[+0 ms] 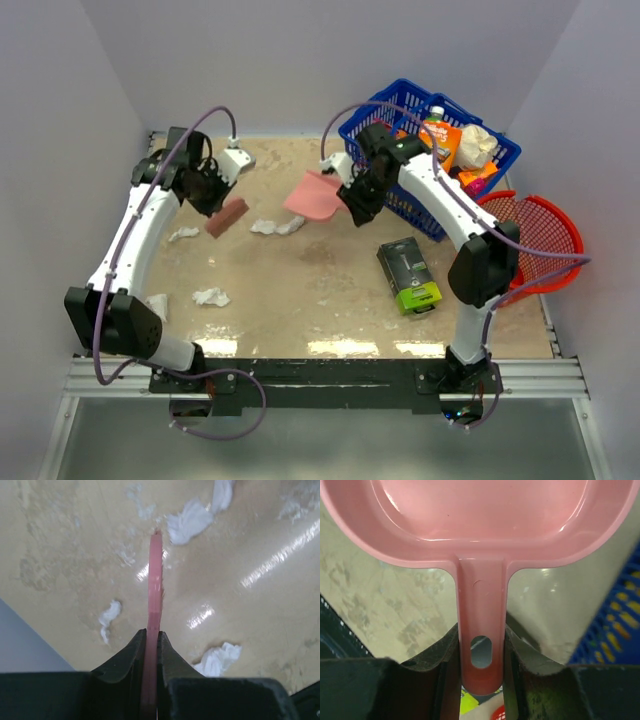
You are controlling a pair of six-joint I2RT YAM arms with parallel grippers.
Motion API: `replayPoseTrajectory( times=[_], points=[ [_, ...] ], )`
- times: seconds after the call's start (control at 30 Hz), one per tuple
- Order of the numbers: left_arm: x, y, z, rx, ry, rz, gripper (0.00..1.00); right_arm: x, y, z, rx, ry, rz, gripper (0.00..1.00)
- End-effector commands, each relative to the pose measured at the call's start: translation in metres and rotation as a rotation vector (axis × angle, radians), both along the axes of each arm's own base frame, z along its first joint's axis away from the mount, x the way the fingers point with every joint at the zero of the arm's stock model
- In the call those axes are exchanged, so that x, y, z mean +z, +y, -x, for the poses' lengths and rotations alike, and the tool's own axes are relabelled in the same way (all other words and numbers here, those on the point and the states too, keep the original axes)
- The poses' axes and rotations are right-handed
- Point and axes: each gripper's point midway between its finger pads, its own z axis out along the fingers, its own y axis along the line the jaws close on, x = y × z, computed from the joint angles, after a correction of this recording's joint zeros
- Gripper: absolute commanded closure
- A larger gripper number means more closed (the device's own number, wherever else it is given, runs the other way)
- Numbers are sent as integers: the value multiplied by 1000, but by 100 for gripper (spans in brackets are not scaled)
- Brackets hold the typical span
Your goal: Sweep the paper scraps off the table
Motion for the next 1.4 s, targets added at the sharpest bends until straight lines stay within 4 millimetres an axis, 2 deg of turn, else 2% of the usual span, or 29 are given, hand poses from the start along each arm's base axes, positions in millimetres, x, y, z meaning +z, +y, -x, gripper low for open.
replayPoseTrajectory(
  times=[0.0,0.07,0.1,0.27,0.33,0.37,0.4,0.43,0.47,0.5,0.57,0.6,0.67,0.83,1.07,1.2,1.37],
  points=[
    [-24,9,38,-2,80,-36,100,-18,8,49,149,37,68,100],
    [-32,16,36,61,84,-61,100,-28,4,52,154,13,108,100],
    [-33,19,35,79,79,-71,100,-41,3,63,175,38,147,100],
    [-6,44,-1,181,-74,-179,100,-71,-10,79,170,132,277,100],
    [9,49,-19,213,-136,-205,100,-76,-11,81,144,154,286,100],
    [7,49,-28,216,-138,-208,100,-77,-11,80,130,158,288,100],
    [18,47,-38,220,-173,-196,100,-79,-11,80,118,163,291,100],
    [20,40,-47,203,-188,-164,100,-82,-11,81,95,172,297,100],
    [11,32,-56,185,-161,-137,100,-83,-11,79,85,165,300,100],
    [22,23,-66,167,-181,-97,100,-88,-15,80,76,169,318,100],
    [15,-1,-84,118,-144,-17,100,-96,-26,80,53,169,374,100],
    [11,-17,-86,61,-115,39,100,-102,-30,81,52,184,403,100],
    [-5,-32,-93,23,-70,63,100,-108,-41,84,31,198,458,100],
    [-32,-59,-94,-25,-8,75,100,-118,-41,85,9,215,466,100],
    [-65,-91,-73,-75,92,96,100,-139,-40,78,4,229,504,100],
    [-73,-106,-63,-100,138,128,100,-144,-40,77,0,225,505,100],
    [-68,-128,-47,-146,204,246,100,-151,-42,80,-7,225,509,100]
  ],
)
